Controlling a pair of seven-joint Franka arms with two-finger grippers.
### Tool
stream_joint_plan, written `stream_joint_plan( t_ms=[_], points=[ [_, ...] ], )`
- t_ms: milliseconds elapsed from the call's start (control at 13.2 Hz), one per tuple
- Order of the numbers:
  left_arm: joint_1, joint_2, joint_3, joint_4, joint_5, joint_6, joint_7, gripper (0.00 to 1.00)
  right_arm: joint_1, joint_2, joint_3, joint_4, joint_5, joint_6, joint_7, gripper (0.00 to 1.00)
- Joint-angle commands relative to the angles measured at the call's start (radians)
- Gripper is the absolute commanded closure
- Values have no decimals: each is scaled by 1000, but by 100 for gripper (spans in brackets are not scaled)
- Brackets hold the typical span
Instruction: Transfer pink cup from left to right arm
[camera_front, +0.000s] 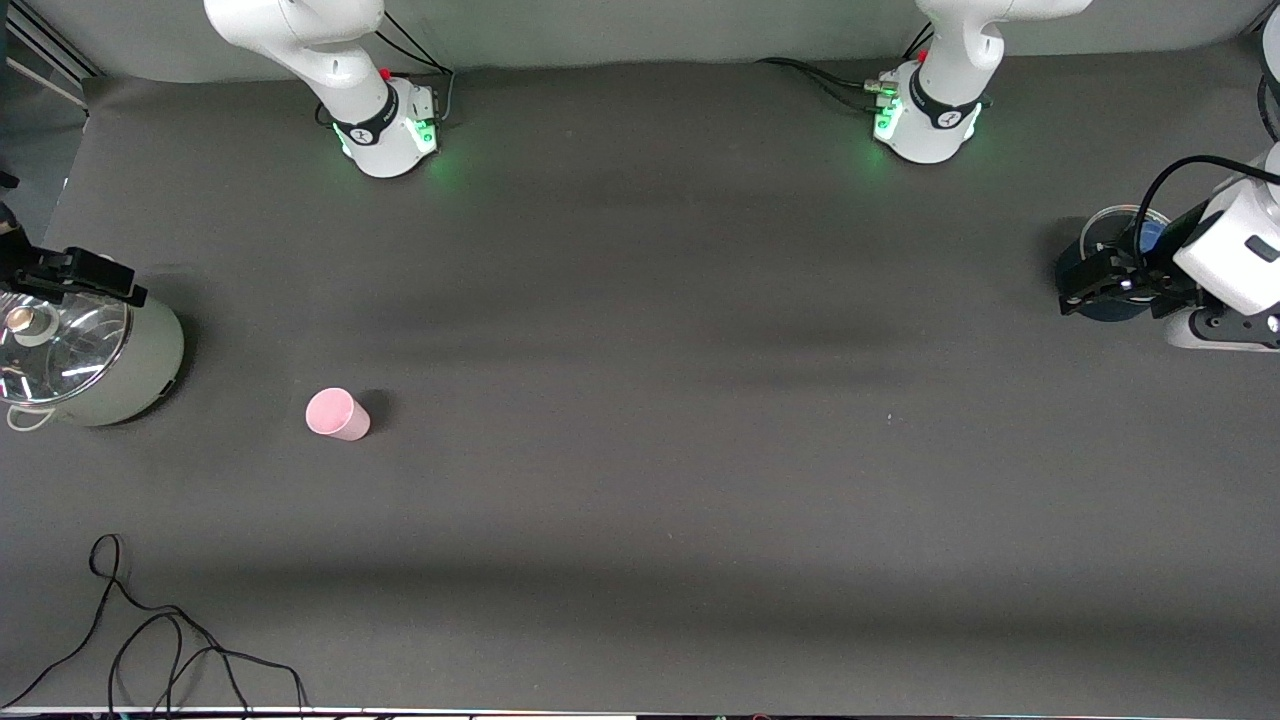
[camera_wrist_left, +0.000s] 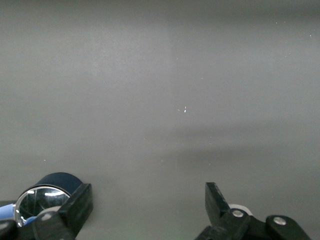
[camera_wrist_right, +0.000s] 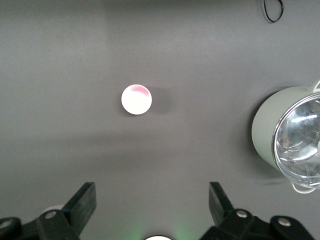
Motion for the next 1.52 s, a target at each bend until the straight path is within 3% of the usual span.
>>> stream_joint_plan(
  t_ms=[0,455,1441],
  points=[
    [-22,-30,22,-19,-3,9,20,0,-23,-42,36,-31,-24,32,-2,0],
    [-23,-30,17,-15,43,11,21,0,-38,-38,72,-12,-19,31,-2,0],
    [-23,-13,16,4,36,9,23,0,-27,-7,66,-8,-18,17,-20,0]
  ],
)
